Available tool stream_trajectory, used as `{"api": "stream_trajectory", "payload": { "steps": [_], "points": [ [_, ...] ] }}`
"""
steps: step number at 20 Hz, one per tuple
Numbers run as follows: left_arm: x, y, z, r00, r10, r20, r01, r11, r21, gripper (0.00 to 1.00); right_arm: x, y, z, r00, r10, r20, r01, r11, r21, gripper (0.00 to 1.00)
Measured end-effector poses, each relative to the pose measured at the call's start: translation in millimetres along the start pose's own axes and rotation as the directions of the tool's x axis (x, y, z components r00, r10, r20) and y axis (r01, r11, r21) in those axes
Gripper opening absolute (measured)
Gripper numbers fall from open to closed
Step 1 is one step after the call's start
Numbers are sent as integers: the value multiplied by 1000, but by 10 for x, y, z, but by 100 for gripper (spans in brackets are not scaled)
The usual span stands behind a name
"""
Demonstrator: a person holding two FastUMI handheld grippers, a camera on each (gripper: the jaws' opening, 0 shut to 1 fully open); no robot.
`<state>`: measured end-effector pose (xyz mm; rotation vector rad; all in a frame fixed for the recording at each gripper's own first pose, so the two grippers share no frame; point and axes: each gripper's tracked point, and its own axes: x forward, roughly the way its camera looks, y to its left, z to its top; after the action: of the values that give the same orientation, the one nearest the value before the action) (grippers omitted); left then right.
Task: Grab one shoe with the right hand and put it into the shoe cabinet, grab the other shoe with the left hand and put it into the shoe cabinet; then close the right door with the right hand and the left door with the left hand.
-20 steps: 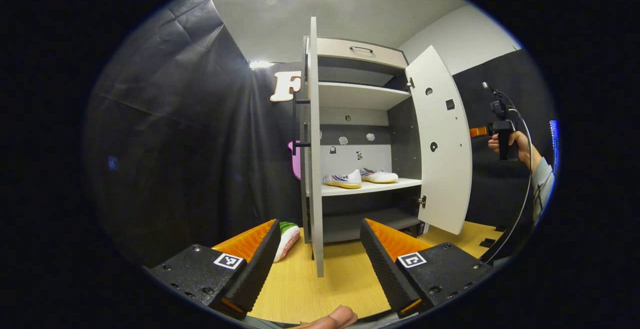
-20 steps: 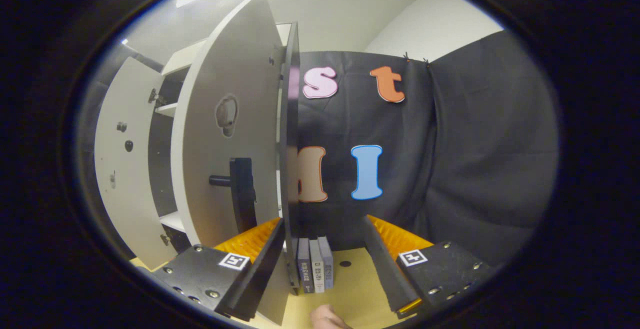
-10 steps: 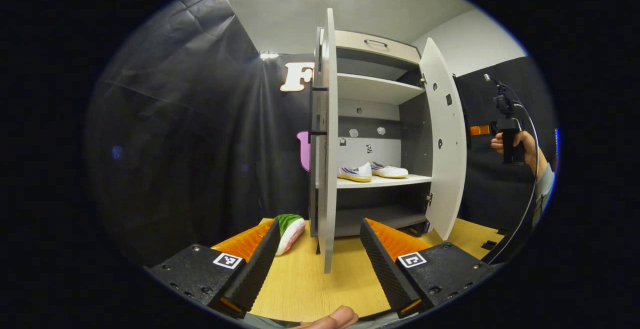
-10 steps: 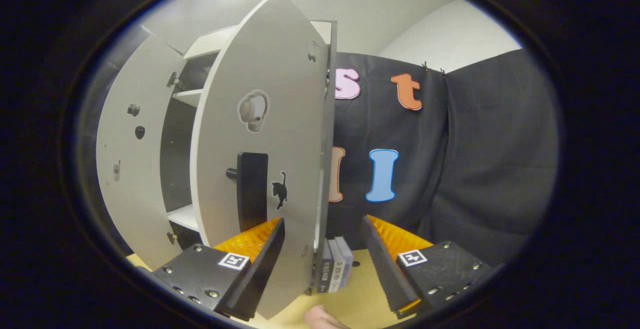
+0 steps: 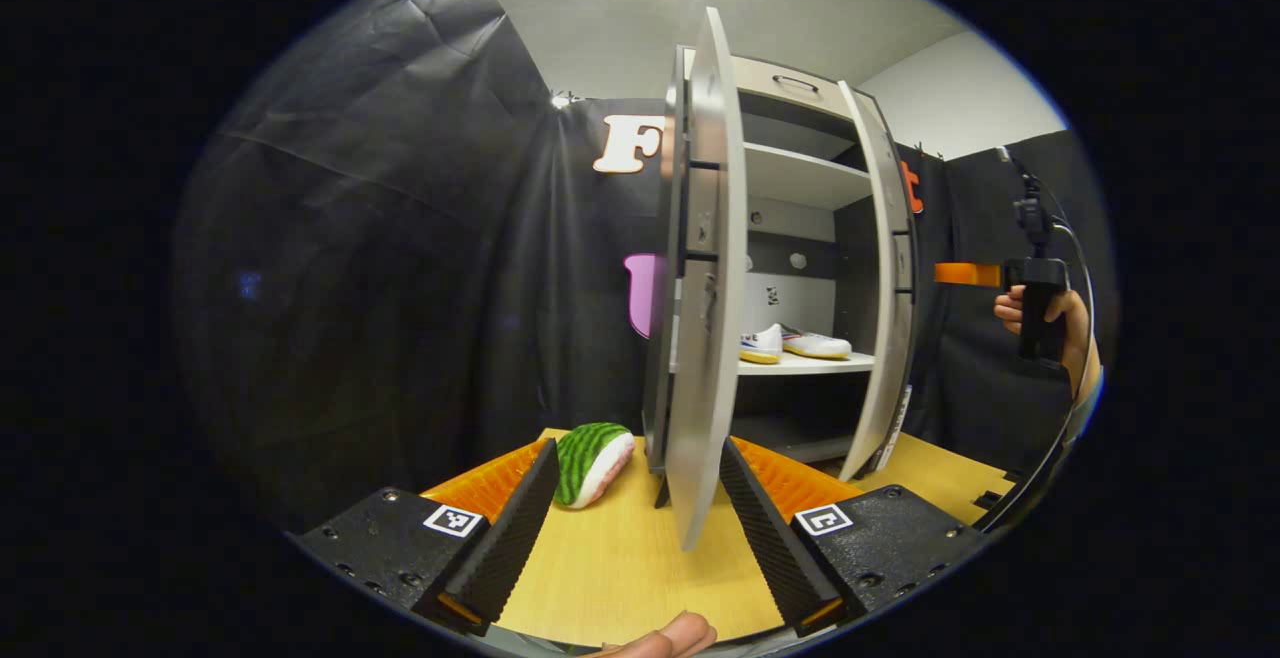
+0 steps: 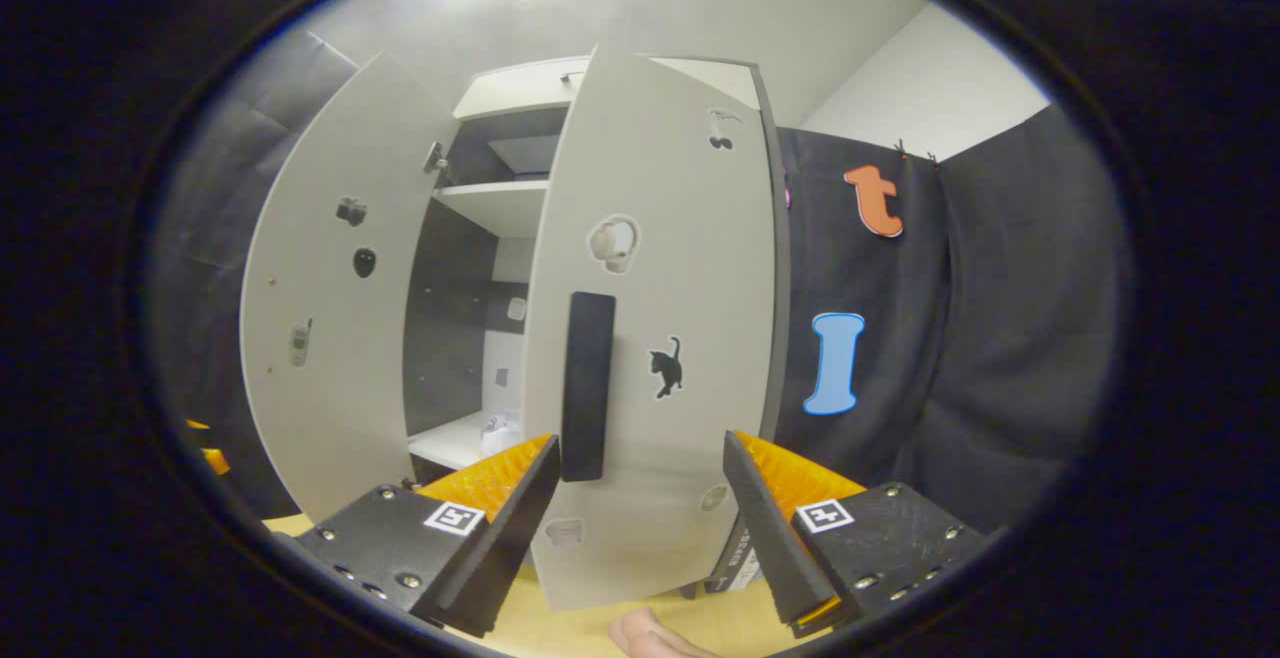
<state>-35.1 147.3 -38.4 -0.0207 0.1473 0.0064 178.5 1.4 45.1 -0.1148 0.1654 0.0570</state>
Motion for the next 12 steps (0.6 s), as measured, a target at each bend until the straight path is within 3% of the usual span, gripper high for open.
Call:
{"api": "stream_trajectory", "payload": {
  "steps": [4,6,12],
  "points": [
    [218,226,87,999,43,24,-43,999,8,94,-326,27,-59,1000,3,-1,-3,1000,2,98],
    [353,340,95,998,57,9,-57,998,0,96,-538,31,-161,1000,-18,-9,18,1000,-12,98],
    [850,428,447,999,26,36,-27,999,26,96,-1063,163,-528,1000,14,-24,-13,999,37,98]
  ]
}}
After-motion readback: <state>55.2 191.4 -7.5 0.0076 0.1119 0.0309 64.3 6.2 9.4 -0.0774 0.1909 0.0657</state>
